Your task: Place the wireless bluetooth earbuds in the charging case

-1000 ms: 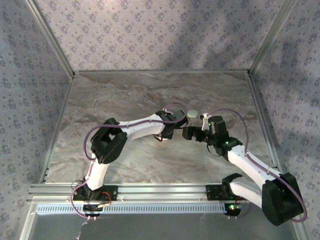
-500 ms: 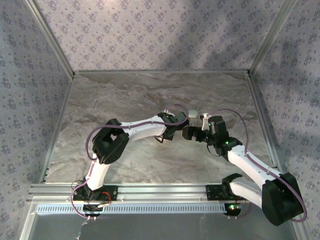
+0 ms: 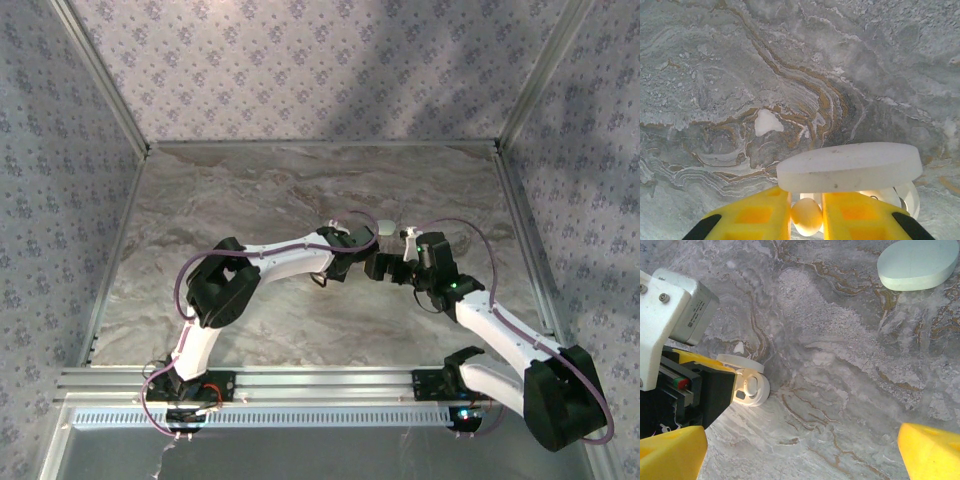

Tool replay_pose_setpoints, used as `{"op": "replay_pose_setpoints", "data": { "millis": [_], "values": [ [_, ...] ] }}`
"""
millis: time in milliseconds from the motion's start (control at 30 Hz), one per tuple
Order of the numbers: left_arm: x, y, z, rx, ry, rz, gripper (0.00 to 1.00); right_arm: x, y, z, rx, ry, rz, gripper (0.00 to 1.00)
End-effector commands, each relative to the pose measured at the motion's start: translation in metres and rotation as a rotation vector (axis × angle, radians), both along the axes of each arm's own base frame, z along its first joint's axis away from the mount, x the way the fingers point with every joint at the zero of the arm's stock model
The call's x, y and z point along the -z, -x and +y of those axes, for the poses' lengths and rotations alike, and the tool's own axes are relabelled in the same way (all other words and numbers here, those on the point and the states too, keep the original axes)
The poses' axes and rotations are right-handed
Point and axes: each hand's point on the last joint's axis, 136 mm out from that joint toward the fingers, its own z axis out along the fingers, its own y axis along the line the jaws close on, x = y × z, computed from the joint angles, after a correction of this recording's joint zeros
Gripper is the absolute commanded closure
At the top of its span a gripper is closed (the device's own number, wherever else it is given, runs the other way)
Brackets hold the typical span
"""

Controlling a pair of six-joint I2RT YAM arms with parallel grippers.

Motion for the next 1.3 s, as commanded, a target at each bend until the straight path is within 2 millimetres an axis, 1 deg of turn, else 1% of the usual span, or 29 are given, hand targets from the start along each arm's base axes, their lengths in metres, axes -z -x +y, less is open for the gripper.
{"op": "replay_pose_setpoints", "data": {
  "millis": [0,500,633,733,833,1267],
  "values": [
    [0.009,0.005,0.007,0.018,-0.065,0.001,0.77,-0.006,-0.002,0.001,0.000,-0.020,-0.014,0.00],
    [0.015,0.006,0.010,0.020,-0.095,0.013,0.77,-0.005,-0.002,0.002,-0.003,-0.021,-0.011,0.00],
    [0.016,0.008,0.009,0.022,-0.091,0.021,0.74,-0.004,-0.003,0.002,-0.003,-0.020,-0.009,0.00],
    [0.013,0.008,0.007,0.025,-0.079,0.022,0.68,-0.004,-0.002,0.003,-0.005,-0.020,-0.008,0.00],
    [0.009,0.008,0.004,0.028,-0.060,0.023,0.66,-0.004,-0.003,0.003,-0.005,-0.021,-0.009,0.00],
    [-0.020,0.014,-0.006,0.038,0.061,0.016,0.64,-0.005,-0.002,0.003,-0.005,-0.020,-0.011,0.00]
  ]
}}
